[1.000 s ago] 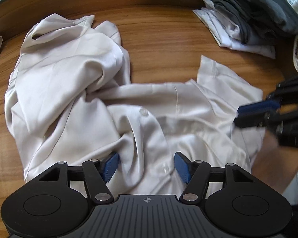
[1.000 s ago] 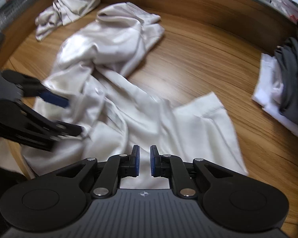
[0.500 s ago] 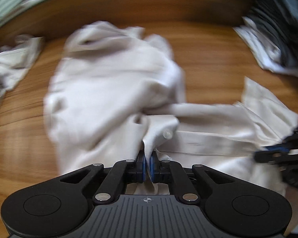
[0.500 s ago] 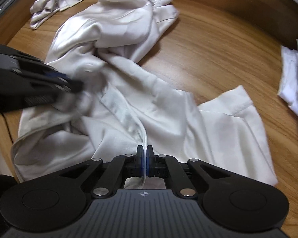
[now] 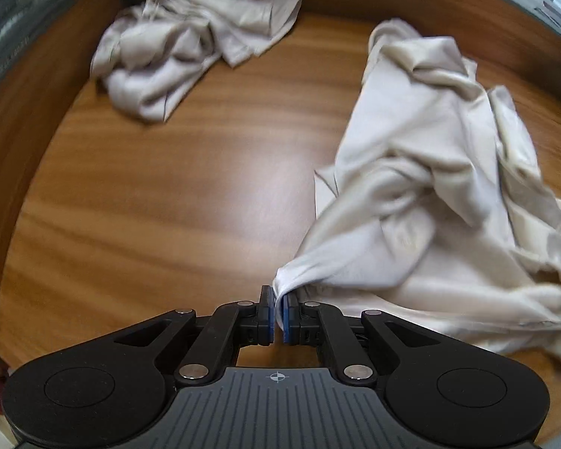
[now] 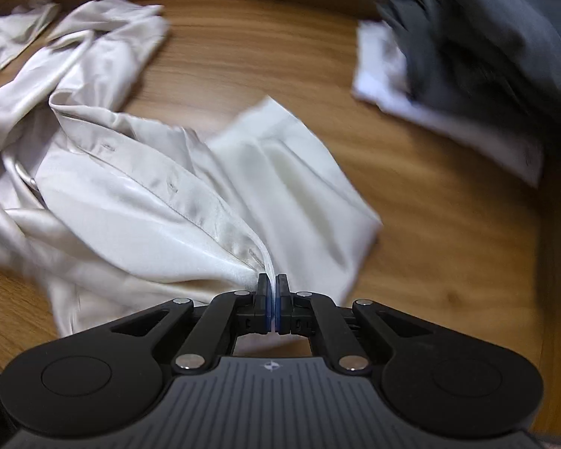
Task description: Fold clothes
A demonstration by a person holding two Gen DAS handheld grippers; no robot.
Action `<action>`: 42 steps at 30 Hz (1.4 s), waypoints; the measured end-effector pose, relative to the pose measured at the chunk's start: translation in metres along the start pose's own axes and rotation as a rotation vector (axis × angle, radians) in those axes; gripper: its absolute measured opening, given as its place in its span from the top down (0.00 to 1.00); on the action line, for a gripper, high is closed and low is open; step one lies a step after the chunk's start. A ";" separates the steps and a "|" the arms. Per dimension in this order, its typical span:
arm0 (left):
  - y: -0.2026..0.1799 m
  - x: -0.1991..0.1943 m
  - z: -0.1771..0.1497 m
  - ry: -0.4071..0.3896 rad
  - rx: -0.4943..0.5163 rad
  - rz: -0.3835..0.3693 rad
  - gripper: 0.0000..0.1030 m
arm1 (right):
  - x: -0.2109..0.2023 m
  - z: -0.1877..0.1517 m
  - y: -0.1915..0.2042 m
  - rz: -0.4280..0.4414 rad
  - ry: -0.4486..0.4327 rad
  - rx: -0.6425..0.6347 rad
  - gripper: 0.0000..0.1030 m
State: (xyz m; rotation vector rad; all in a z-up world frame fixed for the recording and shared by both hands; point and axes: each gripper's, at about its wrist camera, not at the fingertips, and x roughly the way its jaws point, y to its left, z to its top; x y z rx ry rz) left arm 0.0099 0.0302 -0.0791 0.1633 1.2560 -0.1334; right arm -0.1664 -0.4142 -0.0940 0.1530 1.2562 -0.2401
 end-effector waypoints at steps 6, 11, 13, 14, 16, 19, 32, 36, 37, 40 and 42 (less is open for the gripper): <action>0.001 0.004 -0.016 0.054 0.078 -0.074 0.87 | -0.006 -0.025 0.011 -0.040 0.019 0.066 0.96; -0.001 -0.006 -0.014 0.021 0.160 -0.143 0.56 | -0.027 -0.009 0.034 0.018 -0.062 0.012 0.62; -0.005 -0.011 -0.012 0.012 0.210 -0.153 0.55 | -0.031 0.002 0.046 0.041 -0.092 -0.021 0.62; -0.006 -0.014 -0.011 0.004 0.235 -0.156 0.53 | -0.031 0.008 0.053 0.052 -0.102 -0.039 0.60; -0.010 -0.018 -0.007 -0.015 0.272 -0.167 0.46 | -0.029 0.022 0.070 0.087 -0.116 -0.078 0.59; -0.018 -0.022 -0.001 -0.046 0.316 -0.181 0.41 | -0.019 0.041 0.096 0.129 -0.131 -0.139 0.58; -0.074 0.008 0.048 -0.079 0.477 -0.199 0.27 | 0.033 0.102 0.186 0.197 -0.125 -0.380 0.46; -0.093 0.020 0.057 -0.068 0.530 -0.227 0.18 | 0.049 0.115 0.197 0.197 -0.107 -0.412 0.43; -0.098 0.023 0.058 -0.068 0.542 -0.229 0.15 | 0.052 0.118 0.199 0.196 -0.101 -0.418 0.43; -0.111 0.032 0.061 -0.072 0.568 -0.220 0.15 | 0.063 0.122 0.202 0.200 -0.083 -0.426 0.43; -0.117 0.040 0.064 -0.070 0.565 -0.202 0.15 | 0.067 0.124 0.199 0.193 -0.081 -0.420 0.47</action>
